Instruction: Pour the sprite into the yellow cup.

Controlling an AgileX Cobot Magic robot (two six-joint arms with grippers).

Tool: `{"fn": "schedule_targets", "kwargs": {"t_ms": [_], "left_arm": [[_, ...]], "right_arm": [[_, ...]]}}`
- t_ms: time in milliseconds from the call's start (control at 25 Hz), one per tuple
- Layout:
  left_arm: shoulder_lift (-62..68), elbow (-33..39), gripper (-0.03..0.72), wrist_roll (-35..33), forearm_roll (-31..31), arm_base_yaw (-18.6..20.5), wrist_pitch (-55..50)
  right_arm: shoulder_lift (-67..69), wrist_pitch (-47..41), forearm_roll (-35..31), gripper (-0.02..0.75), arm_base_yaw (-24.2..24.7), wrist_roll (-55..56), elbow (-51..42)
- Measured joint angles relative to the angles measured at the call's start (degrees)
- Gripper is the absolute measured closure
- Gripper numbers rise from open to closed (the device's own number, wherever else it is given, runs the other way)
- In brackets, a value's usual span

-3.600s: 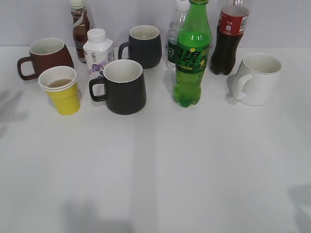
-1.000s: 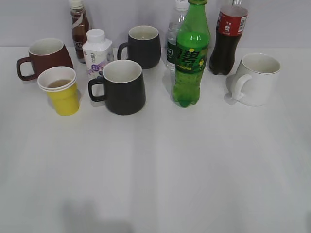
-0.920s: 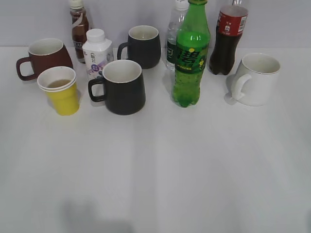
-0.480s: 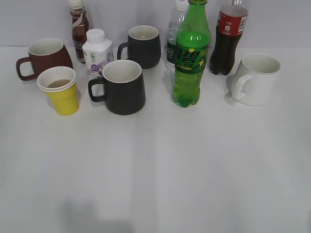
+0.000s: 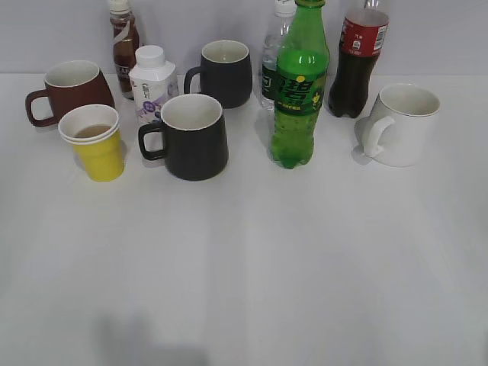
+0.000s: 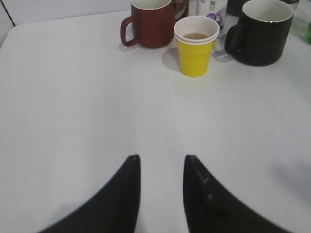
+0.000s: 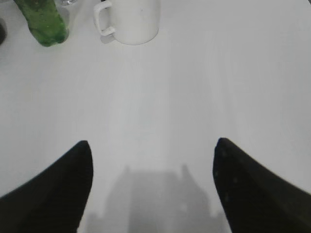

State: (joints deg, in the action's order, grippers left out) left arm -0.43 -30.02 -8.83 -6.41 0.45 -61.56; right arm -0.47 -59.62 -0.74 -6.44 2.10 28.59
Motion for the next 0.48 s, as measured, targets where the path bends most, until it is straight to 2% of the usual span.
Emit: {"fn": "schedule_targets", "kwargs": {"t_ms": [480], "left_arm": [[0.0,0.0,0.449,0.0,0.0,0.0,0.0]], "right_arm": [[0.0,0.0,0.0,0.163,0.0,0.1,0.0]]}}
